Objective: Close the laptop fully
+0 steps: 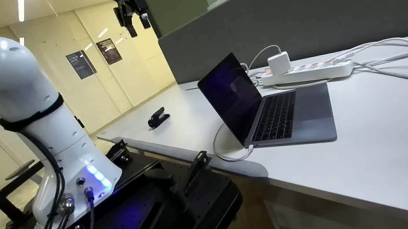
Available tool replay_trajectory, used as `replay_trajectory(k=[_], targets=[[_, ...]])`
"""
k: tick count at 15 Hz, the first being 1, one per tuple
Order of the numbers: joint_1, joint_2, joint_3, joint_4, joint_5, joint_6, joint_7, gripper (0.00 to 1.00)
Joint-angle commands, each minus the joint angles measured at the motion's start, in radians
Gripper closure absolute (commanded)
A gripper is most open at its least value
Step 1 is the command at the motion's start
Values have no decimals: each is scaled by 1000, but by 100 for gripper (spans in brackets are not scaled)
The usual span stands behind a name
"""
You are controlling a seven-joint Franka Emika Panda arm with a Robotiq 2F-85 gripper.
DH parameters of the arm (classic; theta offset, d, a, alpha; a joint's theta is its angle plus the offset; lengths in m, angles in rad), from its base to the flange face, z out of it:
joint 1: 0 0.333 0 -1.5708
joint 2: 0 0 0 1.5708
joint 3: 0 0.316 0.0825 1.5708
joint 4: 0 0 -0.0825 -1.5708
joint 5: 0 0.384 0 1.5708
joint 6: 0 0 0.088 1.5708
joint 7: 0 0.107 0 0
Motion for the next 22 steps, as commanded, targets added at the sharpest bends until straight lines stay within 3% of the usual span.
replay_trajectory(k=[1,13,18,22], targets=[[4,0,-4,2,-2,-2,2,0],[-3,1,8,1,-19,9,20,0],[-29,-1,14,-77,-35,238,64,0],[-88,35,14,-167,-80,476,105,0]])
